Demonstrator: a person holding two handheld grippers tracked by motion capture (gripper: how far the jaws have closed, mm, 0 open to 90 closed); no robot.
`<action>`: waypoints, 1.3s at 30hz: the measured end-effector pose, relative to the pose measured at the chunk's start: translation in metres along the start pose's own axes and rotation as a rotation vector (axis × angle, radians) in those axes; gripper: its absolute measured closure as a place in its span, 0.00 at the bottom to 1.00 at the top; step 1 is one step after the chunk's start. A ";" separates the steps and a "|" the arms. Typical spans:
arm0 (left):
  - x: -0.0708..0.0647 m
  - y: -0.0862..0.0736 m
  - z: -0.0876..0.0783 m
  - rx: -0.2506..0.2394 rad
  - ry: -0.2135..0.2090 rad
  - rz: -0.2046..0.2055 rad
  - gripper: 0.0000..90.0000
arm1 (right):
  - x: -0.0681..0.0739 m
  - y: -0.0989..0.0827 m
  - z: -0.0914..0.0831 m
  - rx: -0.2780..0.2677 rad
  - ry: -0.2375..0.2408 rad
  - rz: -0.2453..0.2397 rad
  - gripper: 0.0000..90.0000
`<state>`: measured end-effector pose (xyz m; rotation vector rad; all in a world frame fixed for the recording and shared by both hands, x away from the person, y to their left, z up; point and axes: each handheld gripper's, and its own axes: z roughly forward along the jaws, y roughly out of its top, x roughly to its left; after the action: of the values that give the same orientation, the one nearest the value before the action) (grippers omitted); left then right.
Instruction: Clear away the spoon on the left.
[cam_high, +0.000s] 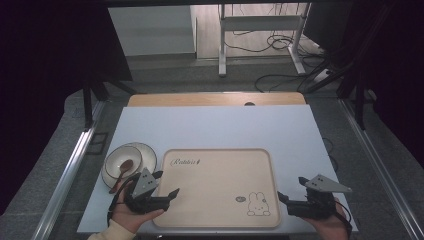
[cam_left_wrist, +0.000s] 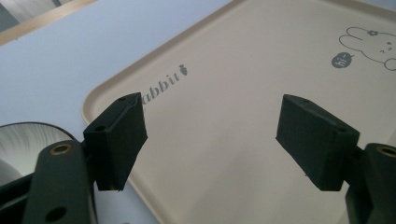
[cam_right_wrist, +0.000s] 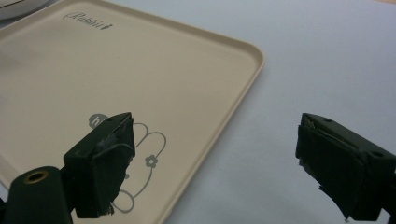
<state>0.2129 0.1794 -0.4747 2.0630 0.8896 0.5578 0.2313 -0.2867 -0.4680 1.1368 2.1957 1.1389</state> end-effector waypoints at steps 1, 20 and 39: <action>-0.001 0.000 0.001 -0.002 -0.001 -0.002 0.27 | 0.000 -0.001 -0.001 -0.001 -0.001 -0.002 0.13; -0.002 -0.008 -0.008 -0.003 0.017 0.002 0.28 | 0.000 0.005 0.001 0.001 -0.014 -0.006 0.16; -0.001 0.001 -0.014 -0.026 0.040 0.029 0.28 | -0.002 0.002 -0.003 0.006 -0.017 -0.007 0.17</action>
<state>0.2032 0.1849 -0.4659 2.0499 0.8725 0.6253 0.2315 -0.2894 -0.4647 1.1362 2.1899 1.1163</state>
